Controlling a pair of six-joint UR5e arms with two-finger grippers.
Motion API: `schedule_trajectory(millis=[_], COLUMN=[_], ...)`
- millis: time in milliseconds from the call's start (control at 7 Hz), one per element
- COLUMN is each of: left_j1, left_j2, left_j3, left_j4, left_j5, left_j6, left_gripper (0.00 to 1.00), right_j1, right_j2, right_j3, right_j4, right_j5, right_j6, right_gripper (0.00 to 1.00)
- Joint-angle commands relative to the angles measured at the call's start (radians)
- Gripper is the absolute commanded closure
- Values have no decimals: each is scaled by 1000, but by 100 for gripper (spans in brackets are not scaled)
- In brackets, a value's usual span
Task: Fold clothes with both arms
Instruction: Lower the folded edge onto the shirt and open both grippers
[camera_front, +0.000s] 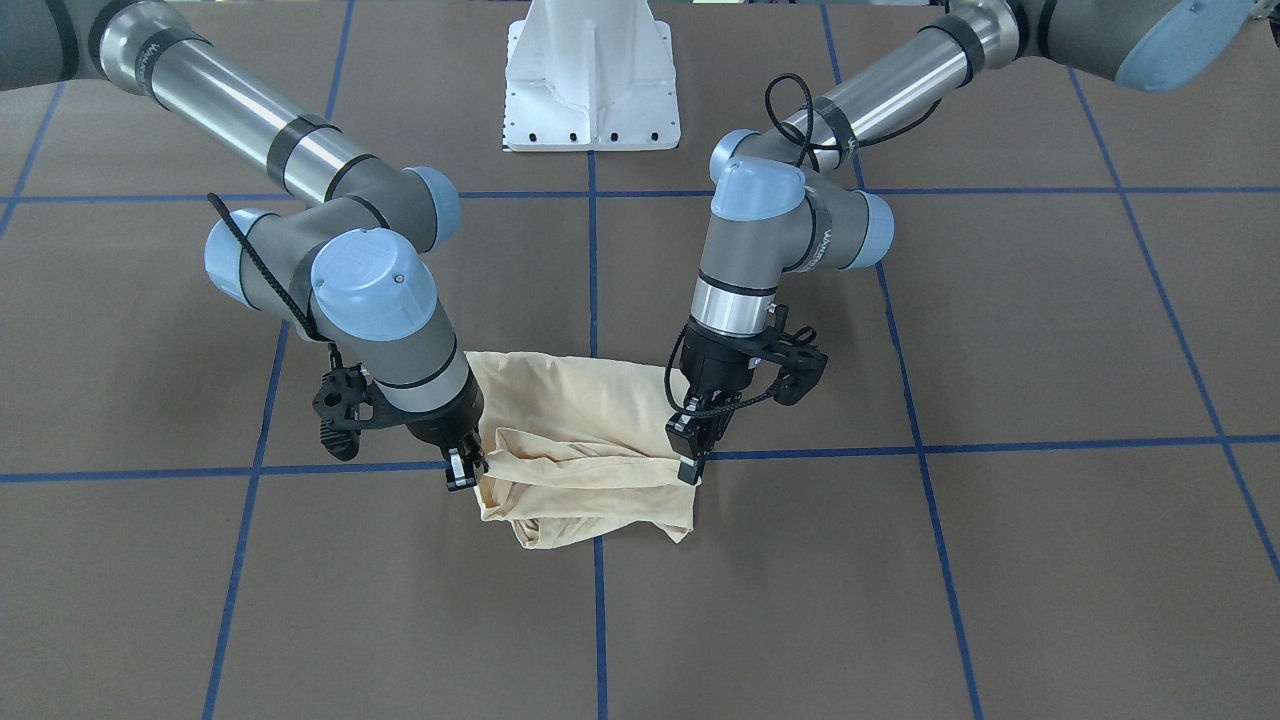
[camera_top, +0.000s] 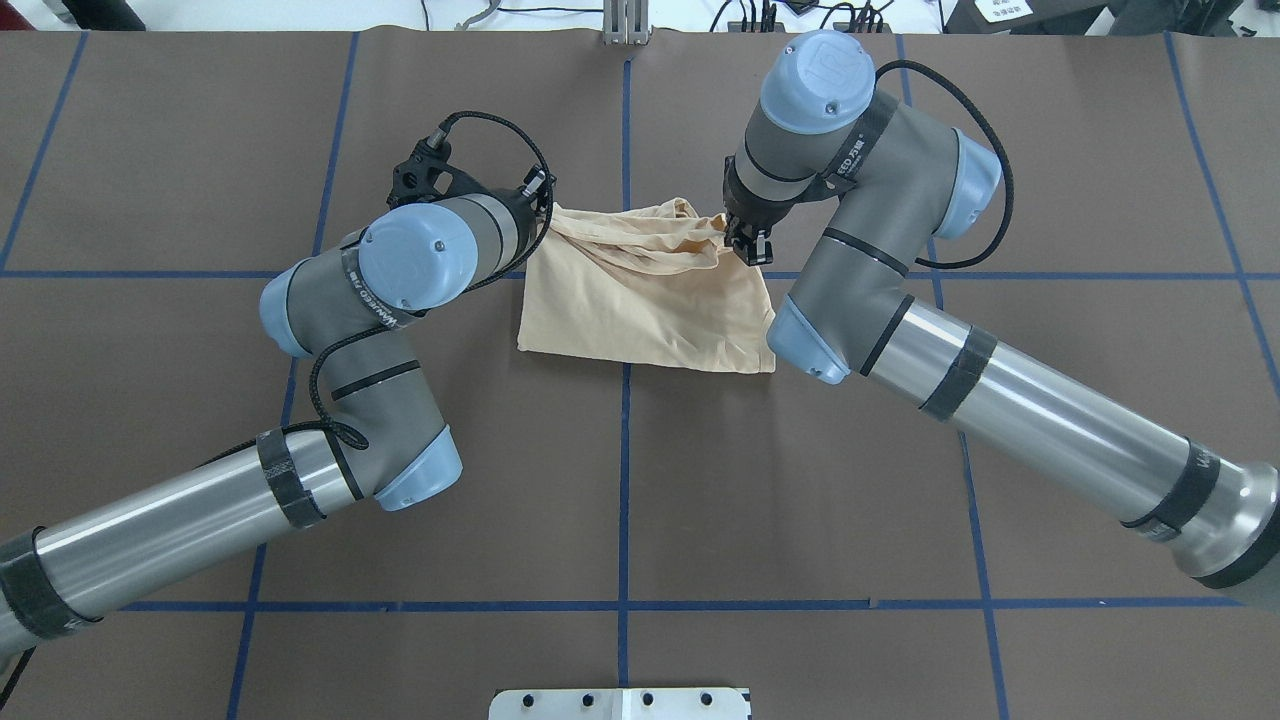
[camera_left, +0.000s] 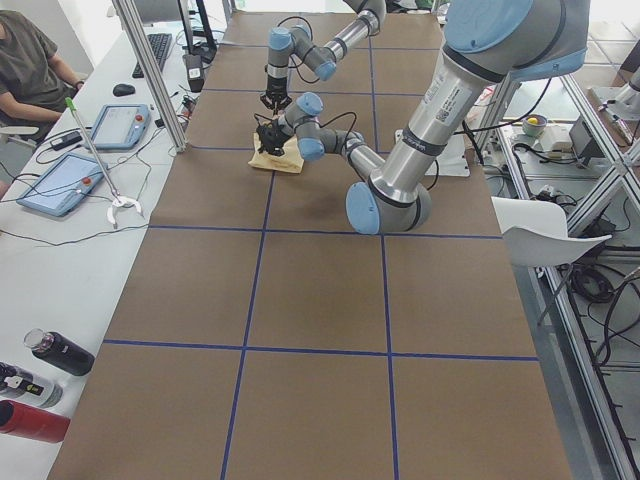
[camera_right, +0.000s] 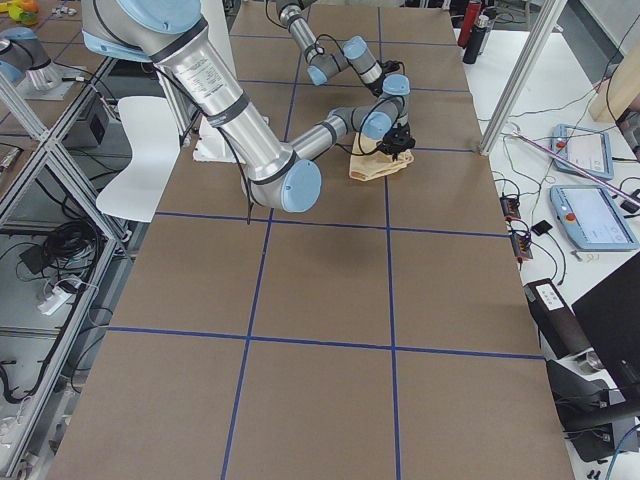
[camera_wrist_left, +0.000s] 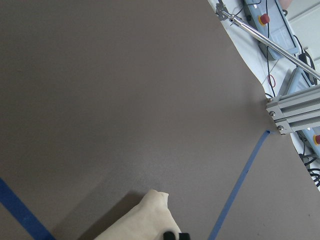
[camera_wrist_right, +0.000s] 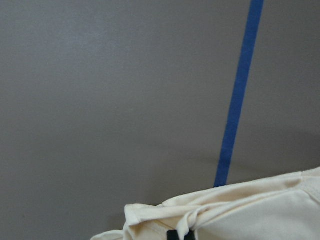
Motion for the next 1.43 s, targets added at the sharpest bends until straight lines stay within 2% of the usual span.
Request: schedule_trajectory(millis=[0,286,429,571,714,857,1000,1286], left_j1=[-4,-9,-13,-18,-48,-76,-99,-107], left_j2=[-7,-10,-15,-24,-27,-27,-26,-21], left_j3=[42,44,45,61,64,64,59,39], left_j4=[-35,-35,-35,-37,-55,-64,-70,-69], left_j5=[3,2,2,0,-3,-24,-70,-117], left_j6=[40,47,47,53,95,115,137,157], left_gripper=[100,78,71,55,40,39,39,39], right_j1=[19,23,26,32,51,90,117,117], right_j2=[14,51,67,76,82,82,79,71], right_j3=[-37,-73,-95,-104,-121,-124,-123,-110], right_j4=[5,5,8,17,29,28,26,31], right_j5=[11,11,11,9,11,23,90,97], right_j6=[-22,-24,-27,-35,-65,-112,-148,-198], right_gripper=[100,96,88,1,0,0,0,0])
